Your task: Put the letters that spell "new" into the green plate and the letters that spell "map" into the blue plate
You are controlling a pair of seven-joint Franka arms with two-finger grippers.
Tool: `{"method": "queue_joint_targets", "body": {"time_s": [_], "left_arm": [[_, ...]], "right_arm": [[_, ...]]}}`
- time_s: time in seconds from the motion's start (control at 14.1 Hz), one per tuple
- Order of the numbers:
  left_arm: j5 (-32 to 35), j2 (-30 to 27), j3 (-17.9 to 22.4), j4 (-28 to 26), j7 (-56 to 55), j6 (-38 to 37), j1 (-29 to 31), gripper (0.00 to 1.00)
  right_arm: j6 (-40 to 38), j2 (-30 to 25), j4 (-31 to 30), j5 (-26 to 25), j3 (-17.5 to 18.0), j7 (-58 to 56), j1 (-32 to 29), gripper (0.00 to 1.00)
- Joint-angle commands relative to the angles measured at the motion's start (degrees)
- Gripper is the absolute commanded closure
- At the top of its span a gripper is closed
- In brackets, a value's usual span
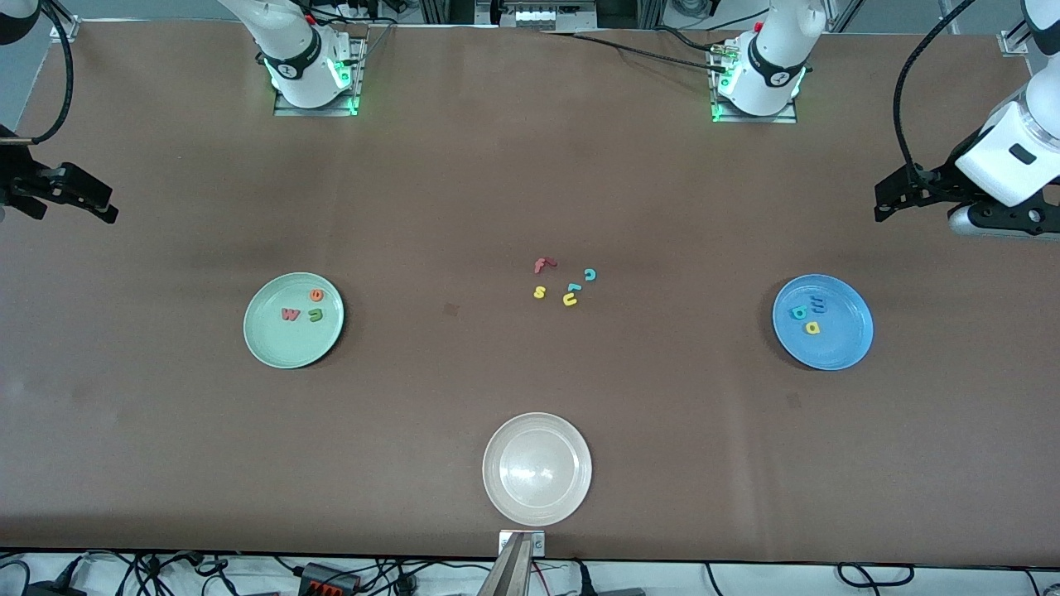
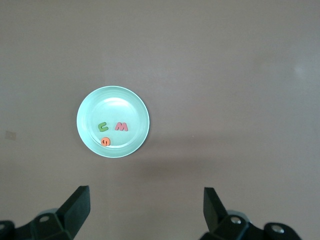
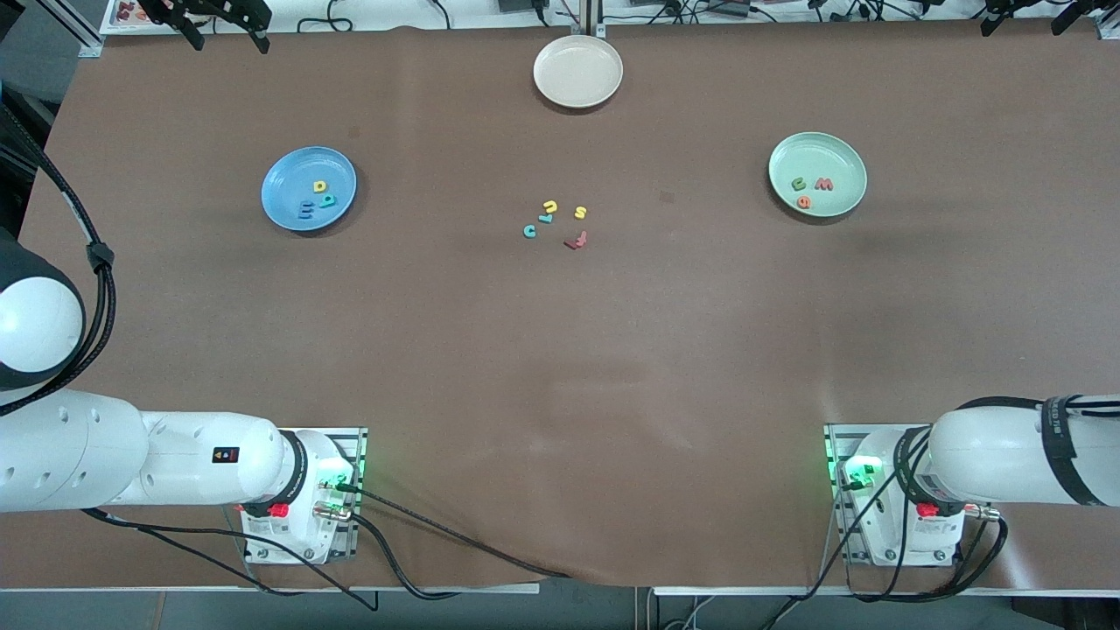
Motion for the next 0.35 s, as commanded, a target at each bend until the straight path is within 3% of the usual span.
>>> {"method": "queue_joint_targets", "body": {"time_s": [0.0, 0.28], "left_arm": [[-1.1, -0.3, 0.0, 0.7, 0.3, -1.0, 0.2, 0.0], [-1.1, -0.3, 0.0, 0.7, 0.3, -0.9, 0.2, 0.0]], "right_arm": [[0.6, -0.7, -0.8, -0.9, 0.4, -0.3, -0.4, 0.0], [-0.1, -0.6, -0.9, -0.9, 0.4, -0.3, -0.4, 0.0]]}}
